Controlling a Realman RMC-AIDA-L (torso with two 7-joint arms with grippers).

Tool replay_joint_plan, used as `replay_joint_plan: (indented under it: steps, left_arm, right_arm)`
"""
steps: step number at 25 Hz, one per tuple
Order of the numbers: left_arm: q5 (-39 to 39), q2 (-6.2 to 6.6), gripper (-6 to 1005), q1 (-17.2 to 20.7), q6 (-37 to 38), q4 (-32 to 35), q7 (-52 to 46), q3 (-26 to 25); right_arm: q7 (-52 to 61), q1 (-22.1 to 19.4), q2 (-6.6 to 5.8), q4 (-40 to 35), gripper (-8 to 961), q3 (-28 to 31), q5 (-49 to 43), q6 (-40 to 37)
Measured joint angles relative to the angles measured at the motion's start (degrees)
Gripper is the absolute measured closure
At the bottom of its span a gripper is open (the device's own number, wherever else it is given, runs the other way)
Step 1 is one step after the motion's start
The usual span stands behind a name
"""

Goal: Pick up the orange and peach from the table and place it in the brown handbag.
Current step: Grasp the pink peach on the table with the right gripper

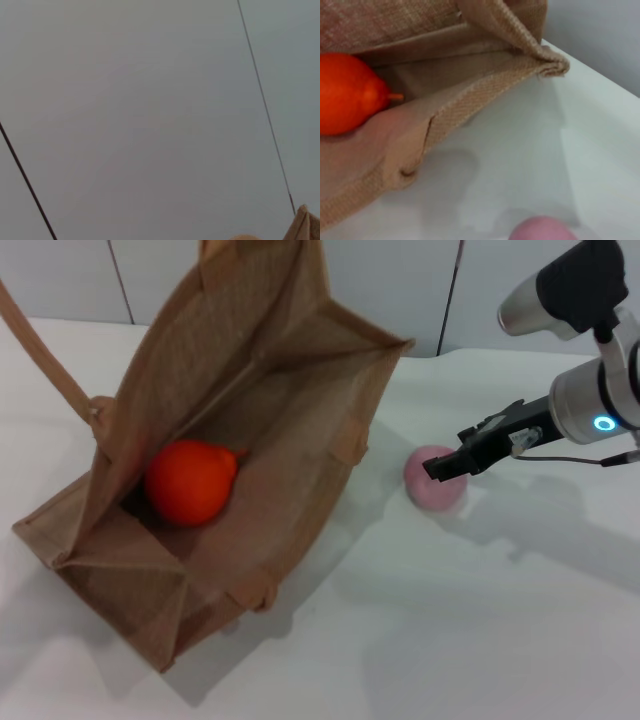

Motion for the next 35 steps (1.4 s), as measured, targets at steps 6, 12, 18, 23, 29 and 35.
replay_joint_plan:
  steps: [6,12,18,23,29,35]
  left_arm:
    - [0.10,0.08,910,-0.19,-0.01,-0.10,0.00,0.32]
    - [0.11,0.09,910,-0.49,0.00,-0.13,0.00,0.47]
    - [0.11,0.04,910,-1.09,0.00,-0.92,0.00,0.55]
    - [0.12,0.01,911,-1.31,-0.06,-1.63,0.03,0.89]
    - [0.83,0.05,911,-1.36,-0.09,-1.65,0.00,1.52]
    - [1.17,0.13,911,-1.18,-0.09,-1.40,0.00,1.52]
  right_arm:
    - [-0.25,1.65,-0.01,4.02,232,0.11,0.26,-2.22]
    - [-0.45,3.91,0.04,8.32,232,-0.89,0.30,-3.78]
    - [-0.83,4.80,0.09,10.86,232,-1.22,0.33,-5.52]
    - [-1.06,6.41,0.17,14.19,241,-1.61,0.38,-6.91]
    - [-0.81,7.55,0.18,15.56,263,-1.50,0.39,-5.71]
    - [-0.92,7.44,-0.01,14.66,300,-1.23,3.70,-4.26]
